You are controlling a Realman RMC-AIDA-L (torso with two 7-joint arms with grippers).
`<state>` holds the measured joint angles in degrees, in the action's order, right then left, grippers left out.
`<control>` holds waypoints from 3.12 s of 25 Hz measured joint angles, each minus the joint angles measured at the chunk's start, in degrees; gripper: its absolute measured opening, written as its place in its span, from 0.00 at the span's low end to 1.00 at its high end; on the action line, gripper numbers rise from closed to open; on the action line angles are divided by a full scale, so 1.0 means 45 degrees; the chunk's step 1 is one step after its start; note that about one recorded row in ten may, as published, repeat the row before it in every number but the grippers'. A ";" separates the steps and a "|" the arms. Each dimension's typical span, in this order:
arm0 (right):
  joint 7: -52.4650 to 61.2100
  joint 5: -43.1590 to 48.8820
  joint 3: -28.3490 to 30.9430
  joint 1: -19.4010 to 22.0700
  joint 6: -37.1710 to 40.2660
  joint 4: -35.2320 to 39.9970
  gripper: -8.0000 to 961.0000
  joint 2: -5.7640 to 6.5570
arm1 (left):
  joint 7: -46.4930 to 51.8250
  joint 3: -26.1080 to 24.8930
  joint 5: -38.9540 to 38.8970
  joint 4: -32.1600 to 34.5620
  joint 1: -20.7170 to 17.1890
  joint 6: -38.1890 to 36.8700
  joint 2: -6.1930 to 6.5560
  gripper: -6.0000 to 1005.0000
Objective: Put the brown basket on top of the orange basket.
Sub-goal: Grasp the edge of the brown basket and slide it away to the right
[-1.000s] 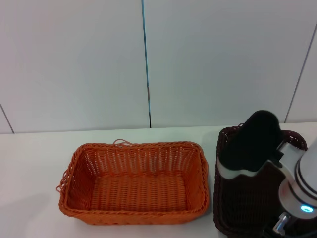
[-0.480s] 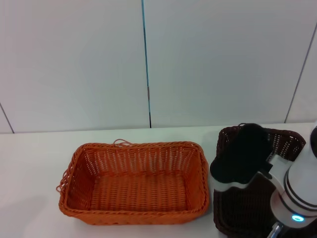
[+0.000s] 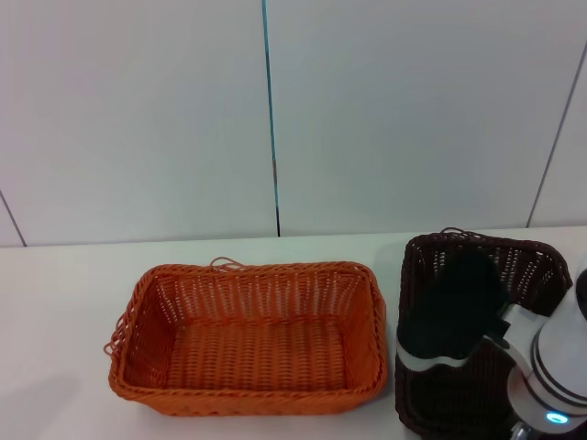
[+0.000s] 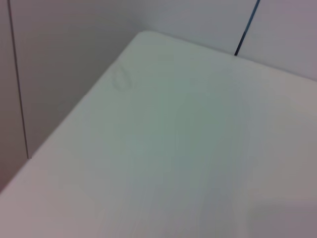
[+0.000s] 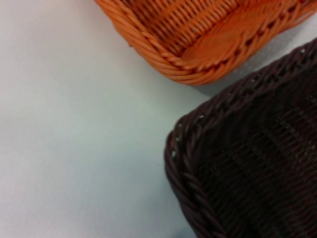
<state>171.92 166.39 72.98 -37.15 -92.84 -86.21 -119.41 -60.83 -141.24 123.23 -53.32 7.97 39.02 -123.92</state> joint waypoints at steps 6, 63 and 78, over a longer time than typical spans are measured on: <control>-0.0031 0.0320 -0.0433 0.0280 0.0602 0.0048 0.93 0.0041 | -0.0052 0.0000 -0.0081 0.0394 0.0046 -0.0567 -0.0030 0.72; -0.0128 0.0370 -0.0618 0.0022 0.2239 0.2365 0.19 0.0131 | -0.0842 -0.0119 -0.1337 0.2089 0.0617 -0.1662 -0.0018 0.71; -0.2217 0.0366 0.2299 -0.0930 -0.1932 0.0350 0.16 0.0180 | -0.0800 -0.0133 -0.1336 0.2224 0.0728 -0.1678 0.0030 0.65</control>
<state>161.94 168.04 83.32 -41.34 -101.53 -84.63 -118.60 -64.43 -141.83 117.21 -43.31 11.24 31.47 -123.79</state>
